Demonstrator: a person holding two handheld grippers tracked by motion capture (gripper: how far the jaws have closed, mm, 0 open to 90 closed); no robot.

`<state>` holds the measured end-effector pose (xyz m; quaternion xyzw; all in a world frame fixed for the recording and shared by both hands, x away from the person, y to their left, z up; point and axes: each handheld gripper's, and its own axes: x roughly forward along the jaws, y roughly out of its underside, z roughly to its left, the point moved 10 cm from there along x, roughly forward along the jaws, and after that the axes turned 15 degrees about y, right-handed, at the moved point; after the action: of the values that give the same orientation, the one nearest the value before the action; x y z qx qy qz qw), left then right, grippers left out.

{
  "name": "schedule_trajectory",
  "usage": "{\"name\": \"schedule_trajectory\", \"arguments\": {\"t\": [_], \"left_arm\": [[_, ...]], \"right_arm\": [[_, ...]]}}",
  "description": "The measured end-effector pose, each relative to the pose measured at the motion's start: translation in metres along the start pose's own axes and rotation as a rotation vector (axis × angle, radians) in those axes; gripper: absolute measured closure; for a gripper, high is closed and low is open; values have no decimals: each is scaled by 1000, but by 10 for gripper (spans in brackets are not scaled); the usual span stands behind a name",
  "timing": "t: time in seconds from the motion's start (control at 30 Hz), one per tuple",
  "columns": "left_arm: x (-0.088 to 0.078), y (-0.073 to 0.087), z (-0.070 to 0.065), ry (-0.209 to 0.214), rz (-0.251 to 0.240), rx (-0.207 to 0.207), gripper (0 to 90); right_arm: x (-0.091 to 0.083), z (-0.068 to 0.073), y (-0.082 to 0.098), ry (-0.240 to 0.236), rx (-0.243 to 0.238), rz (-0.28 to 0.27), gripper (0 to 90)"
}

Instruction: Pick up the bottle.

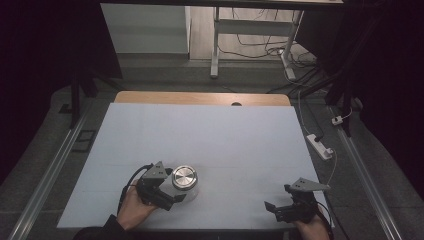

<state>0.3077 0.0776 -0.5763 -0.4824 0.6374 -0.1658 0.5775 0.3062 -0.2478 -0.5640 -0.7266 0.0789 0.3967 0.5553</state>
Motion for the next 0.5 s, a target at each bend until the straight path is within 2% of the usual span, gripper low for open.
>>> {"name": "schedule_trajectory", "arguments": {"t": [0.27, 0.43, 0.5], "left_arm": [[15, -6, 3, 14, 20, 25, 0], [22, -6, 4, 12, 44, 39, 9], [23, -6, 5, -2, 48, 50, 31]], "right_arm": [[0, 0, 0, 0, -3, 0, 0], [0, 0, 0, -2, -4, 0, 0], [0, 1, 0, -2, -5, 0, 0]]}}
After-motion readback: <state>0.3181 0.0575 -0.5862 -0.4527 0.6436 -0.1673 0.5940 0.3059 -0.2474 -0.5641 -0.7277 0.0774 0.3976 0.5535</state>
